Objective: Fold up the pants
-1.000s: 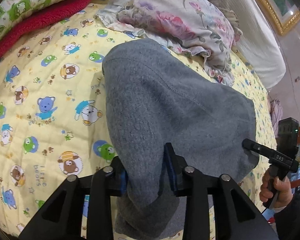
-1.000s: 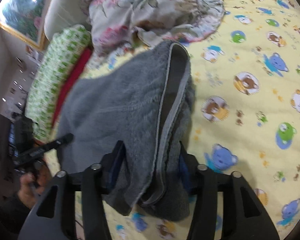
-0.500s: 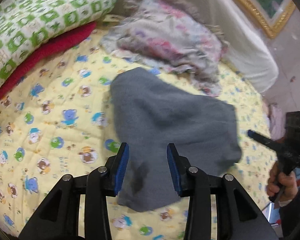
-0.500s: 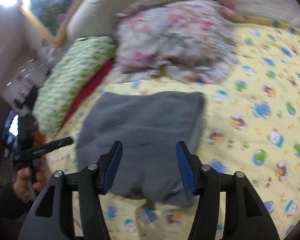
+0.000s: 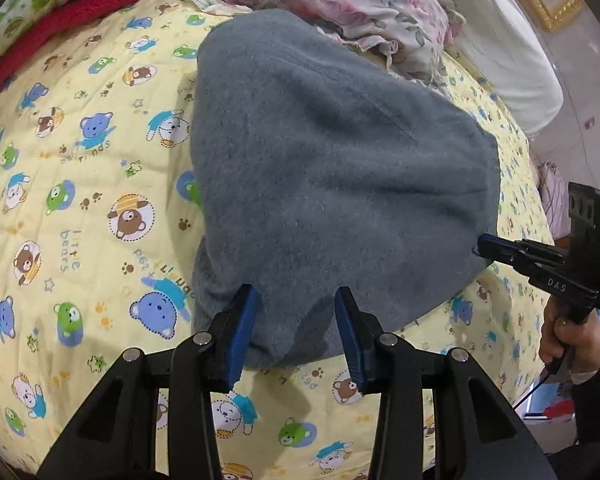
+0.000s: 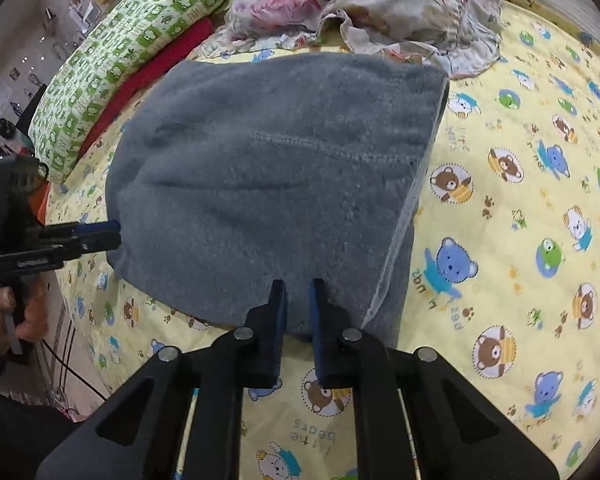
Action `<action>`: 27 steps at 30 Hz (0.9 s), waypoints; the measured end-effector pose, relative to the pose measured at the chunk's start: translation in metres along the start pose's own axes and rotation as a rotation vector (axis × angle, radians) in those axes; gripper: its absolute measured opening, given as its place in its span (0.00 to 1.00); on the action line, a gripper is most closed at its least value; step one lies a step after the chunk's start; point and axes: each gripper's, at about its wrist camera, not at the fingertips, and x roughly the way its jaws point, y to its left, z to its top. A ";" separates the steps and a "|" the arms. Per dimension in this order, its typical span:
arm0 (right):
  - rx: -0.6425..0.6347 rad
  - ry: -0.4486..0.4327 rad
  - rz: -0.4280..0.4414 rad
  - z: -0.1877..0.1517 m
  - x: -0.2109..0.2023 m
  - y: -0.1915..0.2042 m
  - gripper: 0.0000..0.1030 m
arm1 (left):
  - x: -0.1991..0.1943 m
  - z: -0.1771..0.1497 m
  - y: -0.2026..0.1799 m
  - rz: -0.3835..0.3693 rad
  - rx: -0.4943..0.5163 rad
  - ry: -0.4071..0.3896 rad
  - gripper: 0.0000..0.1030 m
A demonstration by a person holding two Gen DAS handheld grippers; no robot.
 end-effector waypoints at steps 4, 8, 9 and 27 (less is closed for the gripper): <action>-0.027 -0.031 -0.010 0.001 -0.017 0.010 0.15 | -0.014 0.003 -0.006 0.013 -0.007 -0.014 0.45; -0.038 -0.076 -0.022 0.005 -0.037 0.020 0.33 | -0.032 0.005 -0.016 0.048 -0.004 -0.071 0.59; -0.043 -0.088 -0.039 0.005 -0.041 0.022 0.53 | -0.036 0.006 -0.017 0.060 0.002 -0.082 0.59; -0.145 -0.113 -0.072 0.004 -0.047 0.029 0.78 | -0.038 -0.005 -0.065 0.255 0.183 -0.138 0.69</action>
